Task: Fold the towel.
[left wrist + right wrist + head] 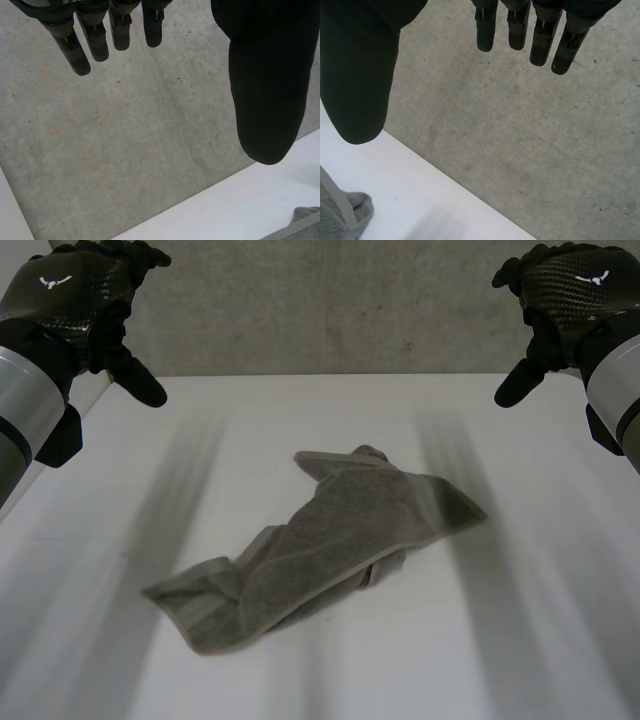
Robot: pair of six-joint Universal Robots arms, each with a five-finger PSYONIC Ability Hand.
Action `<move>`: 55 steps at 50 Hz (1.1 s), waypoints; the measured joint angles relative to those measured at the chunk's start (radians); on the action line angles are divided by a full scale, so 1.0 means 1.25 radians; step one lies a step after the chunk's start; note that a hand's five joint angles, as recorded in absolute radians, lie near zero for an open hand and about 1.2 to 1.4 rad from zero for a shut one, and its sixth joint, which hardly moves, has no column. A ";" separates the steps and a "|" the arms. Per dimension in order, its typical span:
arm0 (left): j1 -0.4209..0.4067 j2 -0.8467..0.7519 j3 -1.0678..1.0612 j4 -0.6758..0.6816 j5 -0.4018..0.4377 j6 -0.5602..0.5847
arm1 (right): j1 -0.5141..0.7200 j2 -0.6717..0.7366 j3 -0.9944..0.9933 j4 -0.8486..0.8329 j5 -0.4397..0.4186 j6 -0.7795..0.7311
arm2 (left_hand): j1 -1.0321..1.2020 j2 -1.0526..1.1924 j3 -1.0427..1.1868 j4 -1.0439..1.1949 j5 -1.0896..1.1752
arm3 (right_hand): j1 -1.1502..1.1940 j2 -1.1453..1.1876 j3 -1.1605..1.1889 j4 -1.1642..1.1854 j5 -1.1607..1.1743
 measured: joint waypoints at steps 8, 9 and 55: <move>0.000 -0.003 0.000 0.000 0.001 0.003 | 0.002 0.003 0.001 -0.001 -0.001 -0.008 | 0.002 0.004 0.003 0.002 0.000 | 0.000 0.000 0.000 0.000 0.000; 0.000 -0.003 0.000 0.000 0.001 0.003 | 0.002 0.003 0.002 0.000 -0.001 -0.010 | 0.003 0.004 0.003 0.003 0.000 | 0.000 0.000 0.000 0.000 0.000; -0.058 -0.007 -0.521 -0.020 -0.005 -0.052 | -0.045 0.373 0.287 -0.252 -0.321 -0.192 | 0.287 0.289 0.288 0.290 0.266 | 0.256 0.319 0.330 0.316 0.290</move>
